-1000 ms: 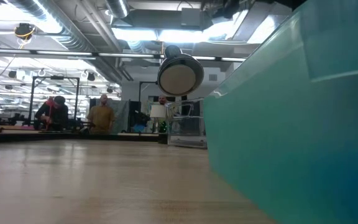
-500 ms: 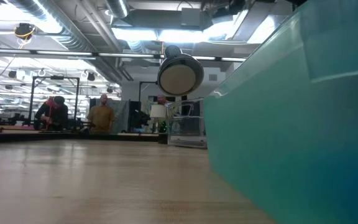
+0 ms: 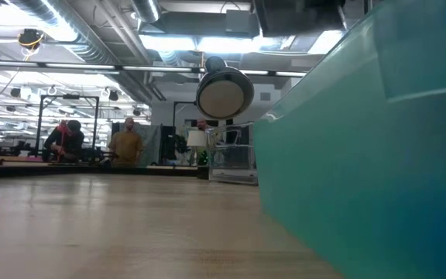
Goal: Pick & place jewel cases by type
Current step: Put the black CD case into the transparent bin
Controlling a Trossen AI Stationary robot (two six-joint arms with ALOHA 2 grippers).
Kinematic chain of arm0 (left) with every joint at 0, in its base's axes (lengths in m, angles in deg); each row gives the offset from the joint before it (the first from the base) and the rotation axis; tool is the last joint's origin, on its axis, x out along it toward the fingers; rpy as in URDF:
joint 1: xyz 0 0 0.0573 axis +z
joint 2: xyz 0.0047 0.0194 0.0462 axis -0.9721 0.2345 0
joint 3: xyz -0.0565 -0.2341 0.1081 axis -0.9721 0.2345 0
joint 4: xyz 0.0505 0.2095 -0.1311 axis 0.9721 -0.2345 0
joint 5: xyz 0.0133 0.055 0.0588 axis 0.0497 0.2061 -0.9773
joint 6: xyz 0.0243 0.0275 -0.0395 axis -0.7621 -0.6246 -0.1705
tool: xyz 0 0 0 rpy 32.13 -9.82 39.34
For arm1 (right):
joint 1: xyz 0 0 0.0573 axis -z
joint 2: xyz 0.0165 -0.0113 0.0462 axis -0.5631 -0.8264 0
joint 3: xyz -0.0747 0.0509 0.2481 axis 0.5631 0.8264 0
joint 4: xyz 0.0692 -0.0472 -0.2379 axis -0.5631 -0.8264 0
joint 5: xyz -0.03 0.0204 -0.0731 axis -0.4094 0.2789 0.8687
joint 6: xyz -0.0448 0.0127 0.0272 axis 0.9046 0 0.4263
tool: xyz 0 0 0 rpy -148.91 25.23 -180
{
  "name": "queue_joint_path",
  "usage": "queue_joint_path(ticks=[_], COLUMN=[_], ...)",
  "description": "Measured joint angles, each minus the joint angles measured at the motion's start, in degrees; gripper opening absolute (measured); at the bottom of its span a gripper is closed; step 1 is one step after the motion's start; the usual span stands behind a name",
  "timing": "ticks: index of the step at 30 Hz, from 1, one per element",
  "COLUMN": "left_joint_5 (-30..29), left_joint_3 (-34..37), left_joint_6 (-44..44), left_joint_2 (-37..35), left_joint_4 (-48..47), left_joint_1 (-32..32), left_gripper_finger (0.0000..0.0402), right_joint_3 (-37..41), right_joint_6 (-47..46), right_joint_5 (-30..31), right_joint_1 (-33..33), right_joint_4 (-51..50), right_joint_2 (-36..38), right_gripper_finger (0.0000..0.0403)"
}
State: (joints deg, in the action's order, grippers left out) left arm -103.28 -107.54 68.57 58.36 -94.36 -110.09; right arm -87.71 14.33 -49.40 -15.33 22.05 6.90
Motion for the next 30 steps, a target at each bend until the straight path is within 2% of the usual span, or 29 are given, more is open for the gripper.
queue_joint_path(ticks=[2,5,12,18,30], left_joint_5=[0.0,0.1,0.1,0.4,-0.3], left_joint_3=[0.0,0.0,0.0,0.0,0.0], left_joint_6=[0.0,0.0,0.0,0.0,0.6], left_joint_2=[0.3,0.7,1.3,1.3,2.4], left_joint_4=[0.0,-0.5,-0.9,-0.8,-0.7], left_joint_1=[0.0,0.0,0.2,0.0,-1.5], left_gripper_finger=[0.0099,0.0099,0.0100,0.0100,0.0100], right_joint_3=[-1.9,-2.5,-1.3,-1.3,-3.1], right_joint_6=[1.4,2.7,3.9,6.2,11.1], right_joint_5=[3.4,3.6,-5.5,-9.7,-9.8], right_joint_1=[2.5,7.3,16.6,20.0,23.3], right_joint_4=[-5.0,-8.7,-9.9,-10.8,-13.0], right_joint_2=[-0.6,-1.3,-7.1,-15.0,-27.8], right_gripper_finger=[0.0019,0.0015,0.0016,0.0012,0.0012])
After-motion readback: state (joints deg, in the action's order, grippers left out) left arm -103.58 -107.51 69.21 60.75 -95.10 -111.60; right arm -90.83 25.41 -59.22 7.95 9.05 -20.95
